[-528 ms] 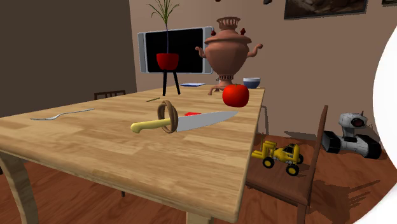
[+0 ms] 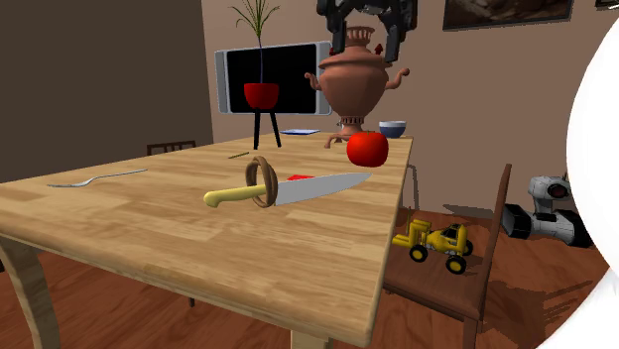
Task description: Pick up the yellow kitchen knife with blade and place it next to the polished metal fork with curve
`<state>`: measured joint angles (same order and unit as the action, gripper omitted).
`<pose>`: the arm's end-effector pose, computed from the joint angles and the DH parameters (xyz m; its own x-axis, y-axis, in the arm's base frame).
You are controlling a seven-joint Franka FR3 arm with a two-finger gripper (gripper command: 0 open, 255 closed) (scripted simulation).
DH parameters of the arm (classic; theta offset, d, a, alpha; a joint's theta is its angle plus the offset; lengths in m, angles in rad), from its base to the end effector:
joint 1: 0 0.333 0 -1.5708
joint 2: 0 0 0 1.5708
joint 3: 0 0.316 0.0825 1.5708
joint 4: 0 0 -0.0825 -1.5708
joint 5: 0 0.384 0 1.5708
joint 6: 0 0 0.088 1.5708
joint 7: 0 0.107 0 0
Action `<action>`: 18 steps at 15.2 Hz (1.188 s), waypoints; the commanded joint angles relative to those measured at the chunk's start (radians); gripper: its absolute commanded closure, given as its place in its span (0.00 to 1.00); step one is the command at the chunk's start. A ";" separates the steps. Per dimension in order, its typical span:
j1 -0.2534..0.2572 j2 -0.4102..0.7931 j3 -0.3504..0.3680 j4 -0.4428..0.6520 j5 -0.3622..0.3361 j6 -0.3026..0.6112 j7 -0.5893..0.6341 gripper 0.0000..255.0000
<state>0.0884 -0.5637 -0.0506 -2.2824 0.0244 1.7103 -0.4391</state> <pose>0.3799 0.0135 0.5613 0.8865 0.4626 0.0135 0.4627 -0.8851 -0.0502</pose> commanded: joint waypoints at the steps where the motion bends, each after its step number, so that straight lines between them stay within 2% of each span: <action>1: 0.031 0.085 -0.020 0.021 -0.002 0.035 -0.111 0.00; 9: 0.133 0.392 -0.041 0.129 0.009 0.119 -0.503 0.00; 18: 0.213 0.678 0.024 0.238 -0.008 0.181 -0.878 0.00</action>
<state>0.2939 0.0812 -0.0356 -2.0601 0.0213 1.8855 -1.2721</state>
